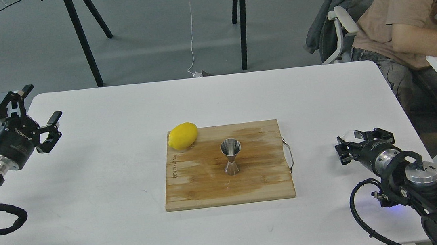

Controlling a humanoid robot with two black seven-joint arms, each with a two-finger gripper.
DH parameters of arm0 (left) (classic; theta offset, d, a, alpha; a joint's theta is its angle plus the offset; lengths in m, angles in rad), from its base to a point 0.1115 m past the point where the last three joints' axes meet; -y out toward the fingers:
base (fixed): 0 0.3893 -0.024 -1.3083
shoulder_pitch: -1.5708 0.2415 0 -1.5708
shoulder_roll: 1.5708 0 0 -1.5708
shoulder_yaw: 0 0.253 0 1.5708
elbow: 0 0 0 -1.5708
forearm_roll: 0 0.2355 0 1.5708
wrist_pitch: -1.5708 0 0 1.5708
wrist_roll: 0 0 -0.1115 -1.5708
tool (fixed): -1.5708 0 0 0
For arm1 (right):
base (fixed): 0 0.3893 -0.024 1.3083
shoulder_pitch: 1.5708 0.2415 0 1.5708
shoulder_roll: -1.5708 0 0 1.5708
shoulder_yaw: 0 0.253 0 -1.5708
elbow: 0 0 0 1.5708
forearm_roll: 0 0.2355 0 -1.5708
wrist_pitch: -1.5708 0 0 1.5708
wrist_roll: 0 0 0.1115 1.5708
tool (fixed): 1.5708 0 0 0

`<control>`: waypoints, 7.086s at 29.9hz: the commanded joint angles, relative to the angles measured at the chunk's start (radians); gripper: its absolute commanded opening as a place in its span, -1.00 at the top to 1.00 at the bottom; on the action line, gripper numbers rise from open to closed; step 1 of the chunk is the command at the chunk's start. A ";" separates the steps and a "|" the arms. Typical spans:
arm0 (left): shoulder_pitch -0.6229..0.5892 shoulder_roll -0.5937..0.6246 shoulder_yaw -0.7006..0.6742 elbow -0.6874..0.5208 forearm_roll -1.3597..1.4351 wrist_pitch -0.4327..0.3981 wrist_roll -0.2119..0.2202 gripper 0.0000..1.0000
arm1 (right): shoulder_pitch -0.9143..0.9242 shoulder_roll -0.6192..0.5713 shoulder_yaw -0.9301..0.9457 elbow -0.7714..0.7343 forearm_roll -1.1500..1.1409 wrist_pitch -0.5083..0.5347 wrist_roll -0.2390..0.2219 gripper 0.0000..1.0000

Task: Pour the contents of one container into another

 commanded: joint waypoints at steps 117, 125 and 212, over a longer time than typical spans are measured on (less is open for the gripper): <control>-0.006 -0.048 0.004 0.015 0.002 0.000 0.000 -0.89 | 0.581 0.020 -0.788 0.215 -1.331 0.316 -0.018 0.23; -0.006 -0.048 0.004 0.015 0.003 0.000 0.000 -0.89 | 0.580 0.020 -0.791 0.203 -1.367 0.316 -0.018 0.23; -0.002 -0.048 0.008 0.015 0.006 0.000 0.000 -0.89 | 0.252 0.008 -0.078 0.199 -0.723 0.385 0.032 0.23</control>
